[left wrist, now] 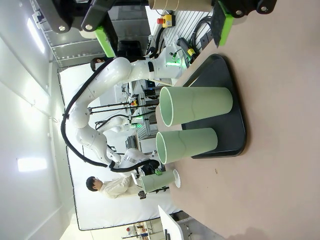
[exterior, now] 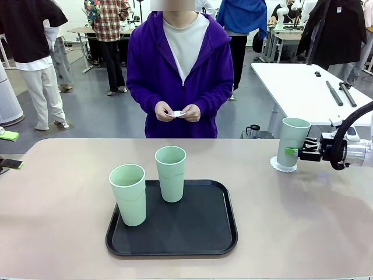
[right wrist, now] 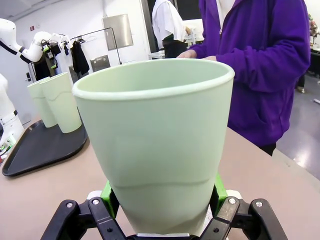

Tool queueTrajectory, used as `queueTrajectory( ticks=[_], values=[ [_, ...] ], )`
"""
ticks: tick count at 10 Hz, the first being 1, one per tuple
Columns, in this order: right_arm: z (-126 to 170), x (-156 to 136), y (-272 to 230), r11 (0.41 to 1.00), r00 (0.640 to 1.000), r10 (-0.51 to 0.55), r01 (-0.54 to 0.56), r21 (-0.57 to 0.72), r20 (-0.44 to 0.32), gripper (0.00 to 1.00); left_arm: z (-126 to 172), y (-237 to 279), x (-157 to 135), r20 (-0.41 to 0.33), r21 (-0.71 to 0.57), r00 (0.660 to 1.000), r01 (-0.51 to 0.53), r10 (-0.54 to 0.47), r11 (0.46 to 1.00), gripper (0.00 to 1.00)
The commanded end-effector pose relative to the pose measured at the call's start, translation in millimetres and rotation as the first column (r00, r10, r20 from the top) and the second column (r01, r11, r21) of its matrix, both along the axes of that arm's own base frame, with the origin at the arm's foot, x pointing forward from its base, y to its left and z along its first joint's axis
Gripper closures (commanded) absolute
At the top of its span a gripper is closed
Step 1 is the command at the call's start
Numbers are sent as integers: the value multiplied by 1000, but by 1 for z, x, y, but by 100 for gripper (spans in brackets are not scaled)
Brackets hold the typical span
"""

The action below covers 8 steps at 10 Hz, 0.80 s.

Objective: Place coasters on the table and set cups on them.
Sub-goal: Pick up one Reusable plastic cup and place it on a coaster set by the human.

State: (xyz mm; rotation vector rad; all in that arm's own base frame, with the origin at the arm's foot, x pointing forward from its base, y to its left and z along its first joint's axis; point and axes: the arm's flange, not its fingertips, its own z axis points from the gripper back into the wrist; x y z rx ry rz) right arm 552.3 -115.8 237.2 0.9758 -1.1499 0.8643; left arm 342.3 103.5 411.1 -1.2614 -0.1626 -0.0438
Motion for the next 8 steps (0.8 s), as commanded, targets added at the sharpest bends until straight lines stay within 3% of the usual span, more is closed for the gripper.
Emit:
queueTrajectory(
  ticks=[1,8],
  values=[
    [-2,2,1,1000,999,26,-26,-9,19,16,2,0,1,19,-17,1000,-1,1,1000,0],
    [-13,15,1,1000,999,25,-25,-3,20,16,2,0,1,19,-17,1000,-1,1,1000,0]
  ],
)
